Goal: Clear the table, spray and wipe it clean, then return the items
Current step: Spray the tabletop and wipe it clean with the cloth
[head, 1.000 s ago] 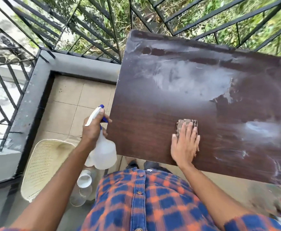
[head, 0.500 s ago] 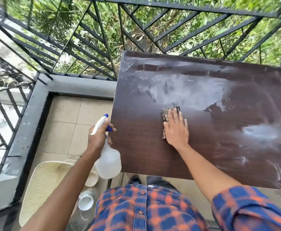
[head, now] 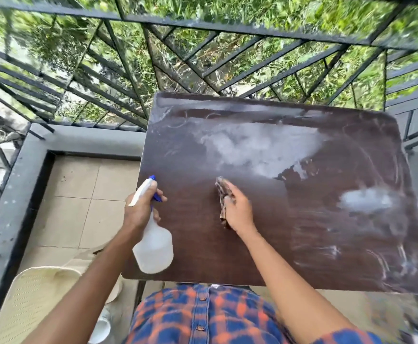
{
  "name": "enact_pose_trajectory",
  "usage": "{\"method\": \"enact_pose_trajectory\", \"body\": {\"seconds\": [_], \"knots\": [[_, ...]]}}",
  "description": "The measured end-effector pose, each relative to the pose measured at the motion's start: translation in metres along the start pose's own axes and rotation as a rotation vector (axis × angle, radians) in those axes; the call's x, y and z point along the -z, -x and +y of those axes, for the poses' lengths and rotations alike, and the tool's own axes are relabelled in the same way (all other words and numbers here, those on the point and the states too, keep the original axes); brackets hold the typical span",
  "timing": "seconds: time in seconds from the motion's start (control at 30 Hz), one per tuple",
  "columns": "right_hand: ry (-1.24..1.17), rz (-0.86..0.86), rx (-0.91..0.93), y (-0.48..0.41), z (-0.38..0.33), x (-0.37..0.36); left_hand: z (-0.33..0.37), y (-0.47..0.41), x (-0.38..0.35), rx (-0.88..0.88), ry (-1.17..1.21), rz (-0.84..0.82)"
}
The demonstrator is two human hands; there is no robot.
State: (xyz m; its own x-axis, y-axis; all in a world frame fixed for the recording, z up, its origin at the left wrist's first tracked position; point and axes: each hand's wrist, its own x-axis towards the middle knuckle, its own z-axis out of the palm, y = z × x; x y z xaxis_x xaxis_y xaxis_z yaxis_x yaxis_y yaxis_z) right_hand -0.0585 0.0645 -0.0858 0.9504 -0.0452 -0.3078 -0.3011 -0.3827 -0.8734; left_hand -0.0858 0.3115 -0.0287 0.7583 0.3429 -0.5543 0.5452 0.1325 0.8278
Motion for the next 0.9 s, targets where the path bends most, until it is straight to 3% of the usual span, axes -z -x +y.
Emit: {"method": "enact_pose_trajectory", "body": {"seconds": [0.17,0.2,0.27,0.33,0.4,0.5,0.6,0.7,0.9], "knots": [[-0.692,-0.056,-0.280,-0.062,0.002,0.077,0.014,-0.009,-0.049,-0.016,-0.018,-0.019],[-0.651,-0.048,-0.298,-0.069,0.007,0.094,0.016,-0.010,-0.058,-0.024,-0.023,-0.016],[-0.203,0.056,-0.229,-0.078,0.022,0.126,0.021,-0.011,-0.077,-0.032,-0.036,-0.018],[0.196,0.269,-0.144,-0.080,0.039,0.145,0.024,-0.014,-0.093,-0.031,-0.039,-0.019],[0.274,0.378,-0.031,-0.076,0.045,0.147,0.027,-0.014,-0.104,-0.029,-0.048,-0.019],[0.451,0.244,0.268,-0.073,0.052,0.127,0.028,-0.013,-0.118,-0.026,-0.065,-0.002],[0.713,-0.035,0.388,-0.075,0.060,0.105,0.030,-0.011,-0.124,-0.032,-0.079,-0.005],[0.912,-0.034,0.392,-0.078,0.072,0.095,0.032,-0.012,-0.126,-0.033,-0.084,0.009],[0.874,0.212,0.148,-0.098,0.079,0.106,0.037,-0.014,-0.123,-0.023,-0.051,0.031]]}}
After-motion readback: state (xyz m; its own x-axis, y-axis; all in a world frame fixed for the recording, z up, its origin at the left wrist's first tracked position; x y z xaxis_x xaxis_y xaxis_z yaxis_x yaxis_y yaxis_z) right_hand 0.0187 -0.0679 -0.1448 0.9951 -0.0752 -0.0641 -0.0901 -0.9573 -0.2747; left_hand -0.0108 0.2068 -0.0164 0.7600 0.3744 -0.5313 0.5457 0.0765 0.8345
